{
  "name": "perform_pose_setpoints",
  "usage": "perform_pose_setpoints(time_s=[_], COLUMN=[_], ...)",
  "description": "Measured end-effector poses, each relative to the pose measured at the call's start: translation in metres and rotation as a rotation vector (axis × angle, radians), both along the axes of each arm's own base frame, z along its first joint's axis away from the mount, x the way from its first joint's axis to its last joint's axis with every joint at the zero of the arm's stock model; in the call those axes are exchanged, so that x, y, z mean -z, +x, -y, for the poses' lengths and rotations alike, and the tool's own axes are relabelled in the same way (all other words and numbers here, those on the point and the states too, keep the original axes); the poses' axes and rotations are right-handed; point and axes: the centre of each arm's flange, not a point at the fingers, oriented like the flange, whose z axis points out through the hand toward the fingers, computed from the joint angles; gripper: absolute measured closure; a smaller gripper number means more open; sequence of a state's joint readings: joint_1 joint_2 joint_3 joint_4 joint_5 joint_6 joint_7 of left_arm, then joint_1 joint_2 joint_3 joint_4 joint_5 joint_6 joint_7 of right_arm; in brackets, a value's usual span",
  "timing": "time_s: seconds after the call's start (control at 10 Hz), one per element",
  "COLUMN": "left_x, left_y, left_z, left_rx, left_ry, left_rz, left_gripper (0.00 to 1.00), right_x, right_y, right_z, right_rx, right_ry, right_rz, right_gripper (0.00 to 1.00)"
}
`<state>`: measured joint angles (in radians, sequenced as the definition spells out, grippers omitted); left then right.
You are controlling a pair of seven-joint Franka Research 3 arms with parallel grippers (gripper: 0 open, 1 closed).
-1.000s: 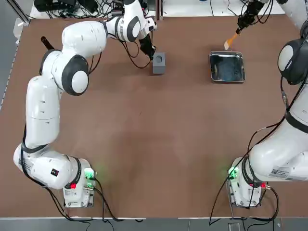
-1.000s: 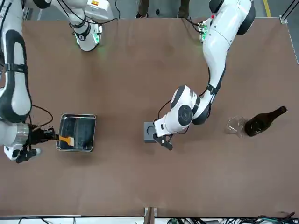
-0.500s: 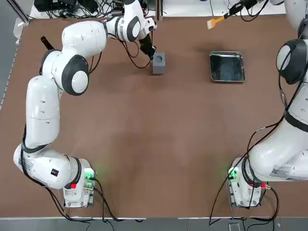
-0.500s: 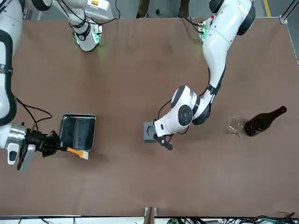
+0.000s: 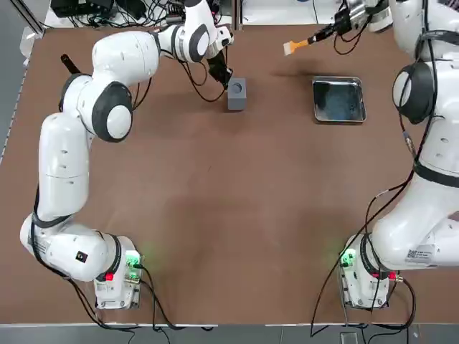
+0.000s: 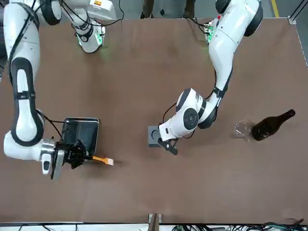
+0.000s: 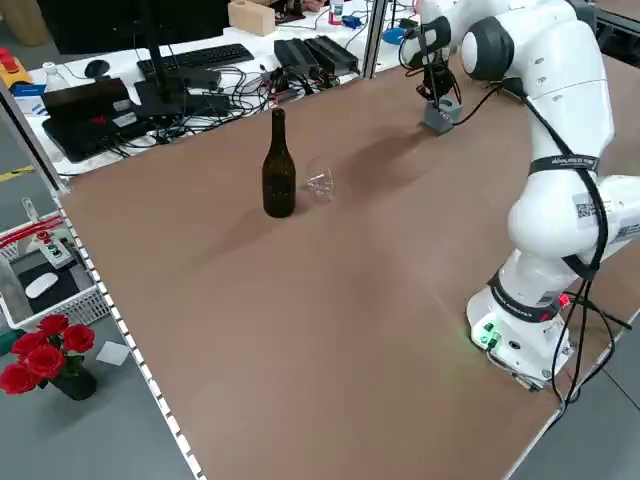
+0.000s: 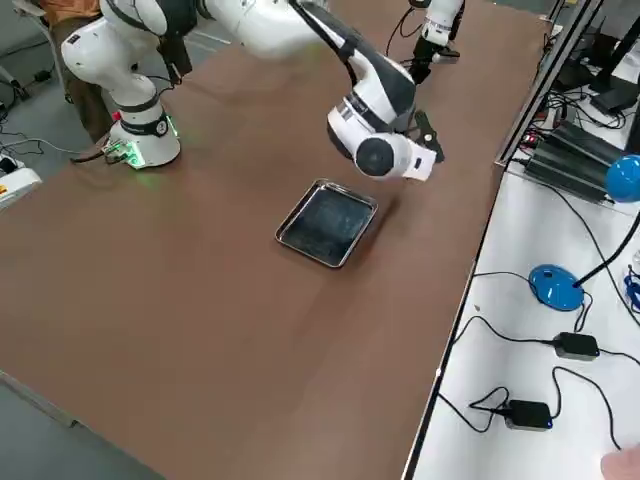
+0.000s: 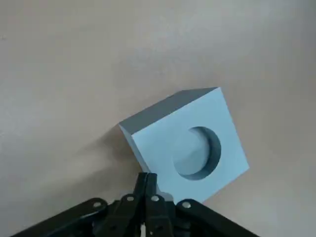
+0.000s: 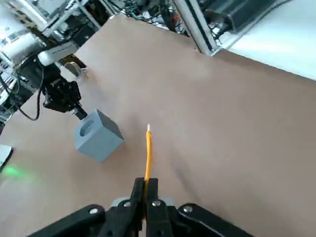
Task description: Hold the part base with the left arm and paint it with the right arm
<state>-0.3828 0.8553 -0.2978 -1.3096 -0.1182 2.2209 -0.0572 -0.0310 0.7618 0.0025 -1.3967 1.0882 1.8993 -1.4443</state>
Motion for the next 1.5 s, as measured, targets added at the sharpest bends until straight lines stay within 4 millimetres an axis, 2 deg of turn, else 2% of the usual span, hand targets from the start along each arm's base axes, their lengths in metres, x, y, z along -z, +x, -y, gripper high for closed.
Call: perform_pose_setpoints(time_s=[0.3,0.4,0.5,0.7,0.8,1.4,1.5], left_x=[0.0,0.0,0.0,0.0,0.0,0.0,0.0], left_y=[-0.001,-0.001,-0.001,-0.001,-0.001,-0.001,-0.001], left_z=[0.001,0.001,0.001,0.001,0.001,0.001,0.001], left_rx=[0.001,0.001,0.001,0.001,0.001,0.001,0.001], left_ry=[0.0,0.0,0.0,0.0,0.0,0.0,0.0], left_rz=[0.0,0.0,0.0,0.0,0.0,0.0,0.0], left_gripper=[0.99,0.99,0.99,0.99,0.99,0.99,0.99], right_x=[0.081,0.101,0.111,0.115,0.116,0.142,0.147], right_y=[-0.008,-0.015,-0.02,-0.027,-0.032,-0.065,-0.07], right_z=[-0.03,-0.042,-0.059,-0.099,-0.112,-0.156,-0.159], right_rx=[-0.08,-0.105,-0.134,-0.176,-0.195,-0.239,-0.249], right_ry=[0.172,0.198,0.207,0.212,0.219,0.216,0.219], right_rz=[0.273,0.314,0.346,0.394,0.402,0.417,0.417], right_gripper=[0.95,0.95,0.95,0.95,0.95,0.95,0.95])
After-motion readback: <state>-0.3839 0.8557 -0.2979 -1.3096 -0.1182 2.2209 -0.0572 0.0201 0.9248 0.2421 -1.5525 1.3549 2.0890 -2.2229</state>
